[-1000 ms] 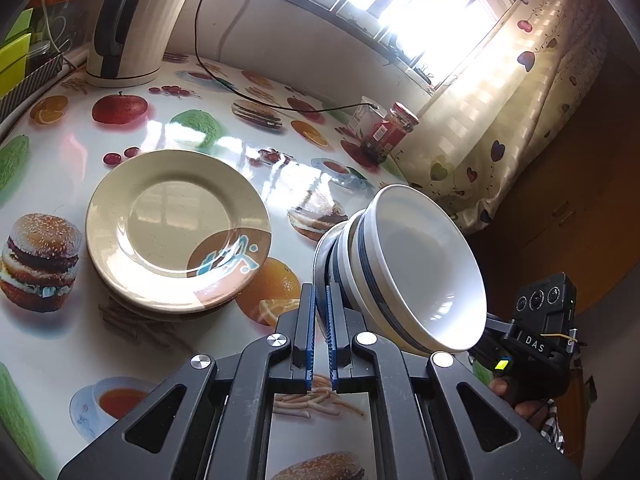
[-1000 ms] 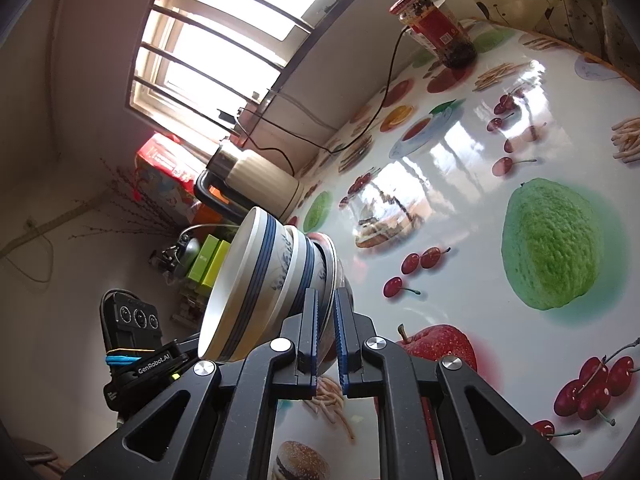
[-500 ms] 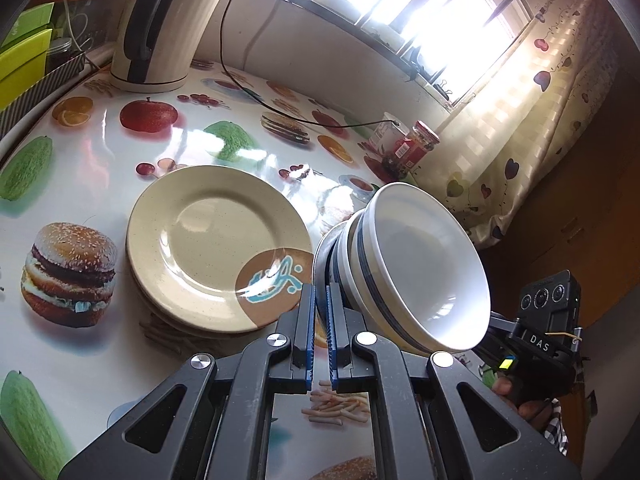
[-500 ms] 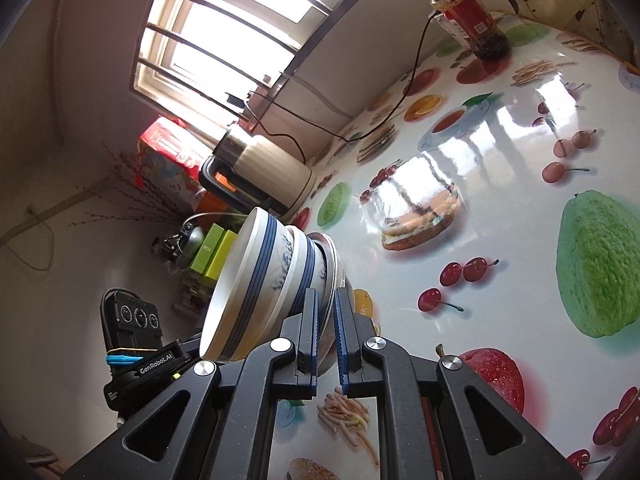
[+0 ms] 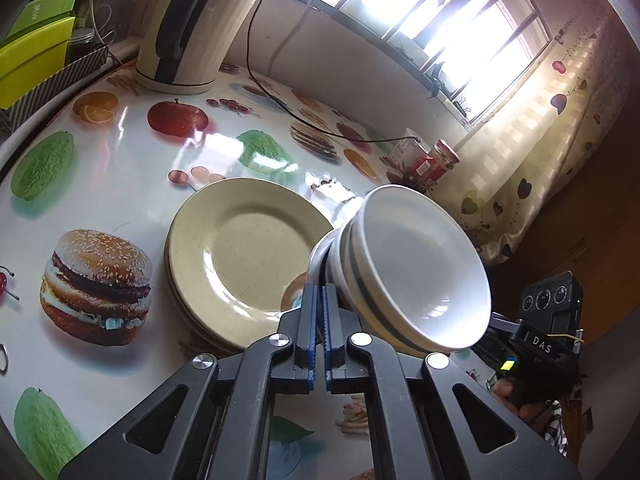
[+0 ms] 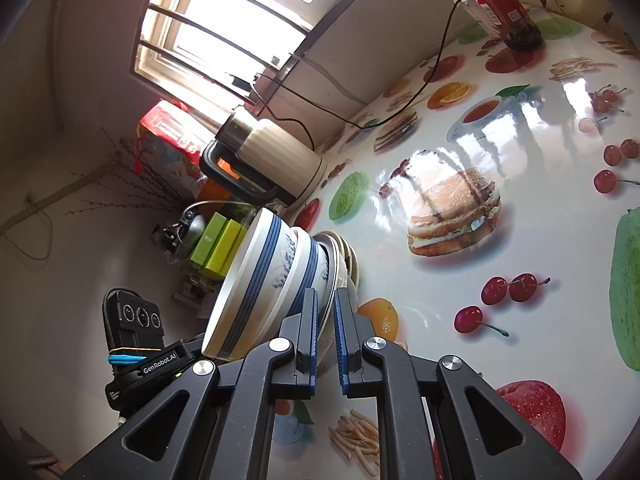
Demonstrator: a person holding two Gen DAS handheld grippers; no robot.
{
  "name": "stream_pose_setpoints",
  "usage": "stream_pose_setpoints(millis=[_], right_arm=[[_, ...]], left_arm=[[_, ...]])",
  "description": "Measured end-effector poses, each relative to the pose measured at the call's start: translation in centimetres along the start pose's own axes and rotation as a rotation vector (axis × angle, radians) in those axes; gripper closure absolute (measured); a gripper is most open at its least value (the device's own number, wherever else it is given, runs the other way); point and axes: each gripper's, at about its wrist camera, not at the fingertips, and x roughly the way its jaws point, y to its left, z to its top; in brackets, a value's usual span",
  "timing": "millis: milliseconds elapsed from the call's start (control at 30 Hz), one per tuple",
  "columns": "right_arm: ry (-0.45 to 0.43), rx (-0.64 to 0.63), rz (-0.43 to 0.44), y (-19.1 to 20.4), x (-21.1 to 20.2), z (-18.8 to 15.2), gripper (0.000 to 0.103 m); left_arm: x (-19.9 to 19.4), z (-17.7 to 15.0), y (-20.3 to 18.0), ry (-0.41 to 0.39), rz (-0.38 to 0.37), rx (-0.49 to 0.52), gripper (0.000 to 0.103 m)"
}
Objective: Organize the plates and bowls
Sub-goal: 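Lower the bowl stack onto the beige plates with the left gripper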
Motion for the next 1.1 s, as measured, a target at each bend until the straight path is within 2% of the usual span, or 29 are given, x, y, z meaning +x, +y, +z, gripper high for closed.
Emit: stream_pose_setpoints(millis=[100,133,200,267,300,367,467,600,1100], right_arm=[[0.004,-0.009,0.012,0.4,0.4,0.3,0.093],[0.004,-0.015,0.010,0.7,0.6,0.3,0.093],[0.005,-0.038,-0.040,0.9,1.0,0.3,0.094],[0.020,-0.024,-0.021,0.5,1.5,0.2,0.094],[0.025,-0.021,-0.025,0.4,1.8,0.2,0.094],[0.034,-0.017,-0.029,0.3,2.1,0.1,0.094],[0.030,-0.008,-0.020,0.2,2.1,0.1,0.094],[0.029,-0.006,-0.024,0.3,2.1,0.2,0.094],[0.031,0.010,-0.022,-0.4,2.3,0.2,0.094]], left_arm=[[-0.5,0.6,0.1,-0.017,-0.019,0.005,0.103],[-0.6,0.7,-0.1,-0.028,-0.005,0.012,0.103],[-0.3,0.6,0.6,-0.041,0.082,0.008,0.103],[0.4,0.6,2.6,0.007,-0.009,-0.120,0.103],[0.6,0.4,3.0,0.012,-0.007,-0.142,0.103],[0.5,0.2,2.8,0.000,0.046,-0.094,0.103],[0.8,0.4,3.2,0.004,0.016,-0.106,0.103],[1.5,0.4,3.8,0.019,0.013,-0.137,0.103],[2.4,0.9,6.4,0.036,-0.203,-0.329,0.102]])
